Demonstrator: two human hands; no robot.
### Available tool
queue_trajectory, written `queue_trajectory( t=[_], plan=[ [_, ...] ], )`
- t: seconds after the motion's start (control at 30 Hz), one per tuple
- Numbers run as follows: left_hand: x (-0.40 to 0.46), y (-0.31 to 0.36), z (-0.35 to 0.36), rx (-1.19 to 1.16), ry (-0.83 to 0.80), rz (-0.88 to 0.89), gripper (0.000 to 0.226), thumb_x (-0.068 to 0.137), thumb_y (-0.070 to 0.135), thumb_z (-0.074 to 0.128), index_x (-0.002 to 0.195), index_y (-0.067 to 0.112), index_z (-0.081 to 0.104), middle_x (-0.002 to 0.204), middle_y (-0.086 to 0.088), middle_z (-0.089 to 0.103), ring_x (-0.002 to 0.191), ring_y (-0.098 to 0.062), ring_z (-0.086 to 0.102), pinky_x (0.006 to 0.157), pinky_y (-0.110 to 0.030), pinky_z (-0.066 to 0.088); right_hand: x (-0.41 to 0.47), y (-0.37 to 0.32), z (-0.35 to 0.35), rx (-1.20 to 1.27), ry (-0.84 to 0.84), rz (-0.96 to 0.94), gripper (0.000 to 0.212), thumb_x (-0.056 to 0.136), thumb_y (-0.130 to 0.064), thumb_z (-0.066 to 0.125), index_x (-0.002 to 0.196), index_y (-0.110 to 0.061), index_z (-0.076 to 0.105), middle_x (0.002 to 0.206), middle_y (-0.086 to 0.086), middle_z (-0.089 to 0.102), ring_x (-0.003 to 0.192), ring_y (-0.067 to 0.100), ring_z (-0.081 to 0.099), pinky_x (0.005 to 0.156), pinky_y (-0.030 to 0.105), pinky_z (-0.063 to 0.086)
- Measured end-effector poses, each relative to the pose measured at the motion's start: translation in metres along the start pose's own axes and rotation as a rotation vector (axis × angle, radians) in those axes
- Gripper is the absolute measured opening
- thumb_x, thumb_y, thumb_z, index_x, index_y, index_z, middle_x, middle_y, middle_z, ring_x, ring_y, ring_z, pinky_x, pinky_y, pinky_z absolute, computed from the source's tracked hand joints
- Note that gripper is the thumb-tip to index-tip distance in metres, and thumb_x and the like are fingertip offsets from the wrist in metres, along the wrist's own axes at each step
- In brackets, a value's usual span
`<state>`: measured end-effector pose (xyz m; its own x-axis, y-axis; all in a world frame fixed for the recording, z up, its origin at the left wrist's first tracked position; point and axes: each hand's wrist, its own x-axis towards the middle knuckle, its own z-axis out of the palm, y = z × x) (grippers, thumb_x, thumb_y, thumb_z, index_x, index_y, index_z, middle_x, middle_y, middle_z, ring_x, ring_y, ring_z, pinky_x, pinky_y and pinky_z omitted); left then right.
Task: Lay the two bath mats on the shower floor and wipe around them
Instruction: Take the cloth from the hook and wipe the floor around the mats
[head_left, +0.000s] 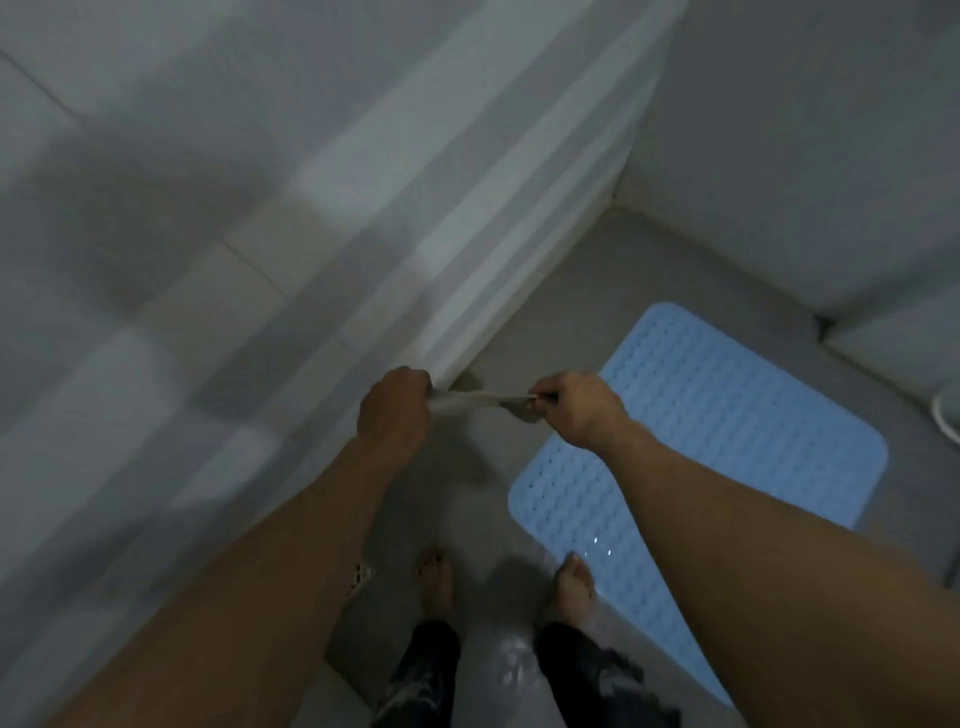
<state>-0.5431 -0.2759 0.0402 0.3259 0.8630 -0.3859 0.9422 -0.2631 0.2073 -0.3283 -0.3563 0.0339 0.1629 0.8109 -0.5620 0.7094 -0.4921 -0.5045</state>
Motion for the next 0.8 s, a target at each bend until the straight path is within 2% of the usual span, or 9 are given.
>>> queue_trajectory(
  t=[0.1,0.27,0.43,0.6,0.7,0.8],
  plan=[
    [0.030,-0.026,0.080,0.052,-0.071,-0.014,0.028,0.094,0.006,0.043,0.110,0.007,0.066,0.112,-0.015,0.061,0.100,-0.035,0.061,0.086,-0.043,0.052,0.037,0.043,0.076,0.054,-0.064,0.048,0.020,0.093,-0.035,0.061,0.102,-0.025,0.075,0.087,0.001,0.068,0.085,0.022,0.065,0.070,0.030,0.050],
    [0.075,-0.066,0.202,0.159,-0.220,-0.031,0.030,0.099,0.008,0.039,0.115,0.003,0.063,0.120,-0.019,0.059,0.108,-0.037,0.059,0.092,-0.044,0.048,0.096,0.102,0.199,0.127,-0.154,0.081,0.022,0.092,-0.030,0.058,0.104,-0.021,0.075,0.086,0.004,0.068,0.075,0.020,0.061,0.068,0.033,0.052],
    [0.126,-0.077,0.305,0.298,-0.332,0.016,0.032,0.100,0.007,0.036,0.122,-0.005,0.056,0.130,-0.024,0.053,0.120,-0.039,0.052,0.099,-0.045,0.041,0.160,0.167,0.292,0.096,-0.256,0.084,0.028,0.094,-0.023,0.053,0.115,-0.019,0.072,0.105,0.008,0.071,0.097,0.025,0.066,0.082,0.033,0.052],
    [0.201,-0.068,0.395,0.369,-0.312,0.118,0.037,0.102,0.013,0.033,0.133,0.002,0.049,0.141,-0.022,0.046,0.129,-0.036,0.046,0.104,-0.041,0.037,0.241,0.236,0.331,-0.067,-0.261,0.116,0.031,0.097,-0.020,0.054,0.125,-0.014,0.066,0.120,0.012,0.066,0.109,0.029,0.063,0.095,0.037,0.050],
    [0.246,-0.049,0.434,0.350,-0.257,0.197,0.036,0.102,0.009,0.032,0.134,0.000,0.047,0.141,-0.024,0.045,0.129,-0.037,0.045,0.105,-0.040,0.035,0.282,0.271,0.335,-0.100,-0.140,0.151,0.030,0.095,-0.019,0.055,0.121,-0.010,0.067,0.118,0.014,0.067,0.107,0.031,0.064,0.096,0.042,0.052],
    [0.281,-0.034,0.456,0.326,-0.119,0.297,0.040,0.098,0.006,0.039,0.138,0.002,0.042,0.140,-0.023,0.042,0.122,-0.040,0.048,0.100,-0.045,0.038,0.307,0.295,0.327,-0.173,0.015,0.144,0.038,0.091,-0.031,0.060,0.121,-0.008,0.062,0.117,0.015,0.064,0.107,0.033,0.062,0.095,0.047,0.051]
  ],
)
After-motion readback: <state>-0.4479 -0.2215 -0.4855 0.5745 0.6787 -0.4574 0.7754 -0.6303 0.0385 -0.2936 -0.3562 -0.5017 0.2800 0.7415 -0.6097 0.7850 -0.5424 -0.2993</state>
